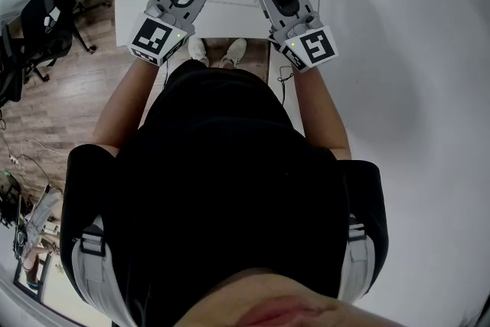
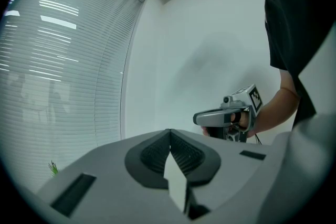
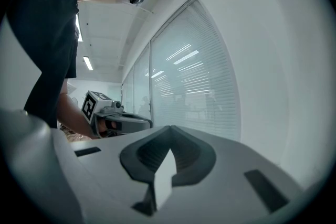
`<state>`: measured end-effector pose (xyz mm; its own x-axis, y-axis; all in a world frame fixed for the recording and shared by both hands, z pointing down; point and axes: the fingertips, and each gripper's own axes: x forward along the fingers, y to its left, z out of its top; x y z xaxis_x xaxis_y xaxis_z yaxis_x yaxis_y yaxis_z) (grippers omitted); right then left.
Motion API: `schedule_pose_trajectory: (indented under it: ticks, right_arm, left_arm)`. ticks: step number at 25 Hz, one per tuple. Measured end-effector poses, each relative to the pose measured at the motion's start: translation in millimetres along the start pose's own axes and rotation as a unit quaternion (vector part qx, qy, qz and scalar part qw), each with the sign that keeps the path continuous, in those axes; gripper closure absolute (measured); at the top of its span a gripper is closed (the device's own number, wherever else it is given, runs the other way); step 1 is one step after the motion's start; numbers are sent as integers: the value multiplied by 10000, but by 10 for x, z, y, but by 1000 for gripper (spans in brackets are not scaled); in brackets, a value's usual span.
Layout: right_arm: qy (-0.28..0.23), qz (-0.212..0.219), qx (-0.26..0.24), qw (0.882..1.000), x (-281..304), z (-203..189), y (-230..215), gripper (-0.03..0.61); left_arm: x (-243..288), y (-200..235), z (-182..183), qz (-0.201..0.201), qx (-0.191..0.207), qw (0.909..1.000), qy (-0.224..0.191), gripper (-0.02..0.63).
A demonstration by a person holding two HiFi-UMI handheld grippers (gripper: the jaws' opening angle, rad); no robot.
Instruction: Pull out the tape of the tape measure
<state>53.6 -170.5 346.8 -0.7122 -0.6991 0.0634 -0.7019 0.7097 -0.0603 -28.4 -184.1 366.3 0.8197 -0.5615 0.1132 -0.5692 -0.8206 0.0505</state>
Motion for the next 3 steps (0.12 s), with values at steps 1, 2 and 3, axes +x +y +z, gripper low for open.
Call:
schedule_pose_trajectory:
  ticks: [1, 2, 3]
  right_arm:
    - [-4, -10, -6, 10000, -10, 10, -3, 577]
    - [-8, -21, -13, 10000, -22, 19, -6, 577]
    - [-13, -32, -20, 10000, -33, 29, -9, 577]
  left_arm:
    - [2, -9, 8, -1, 2, 10000, 6, 603]
    - [4, -19, 15, -2, 5, 10000, 13, 603]
    - [5, -29, 22, -4, 8, 10000, 20, 603]
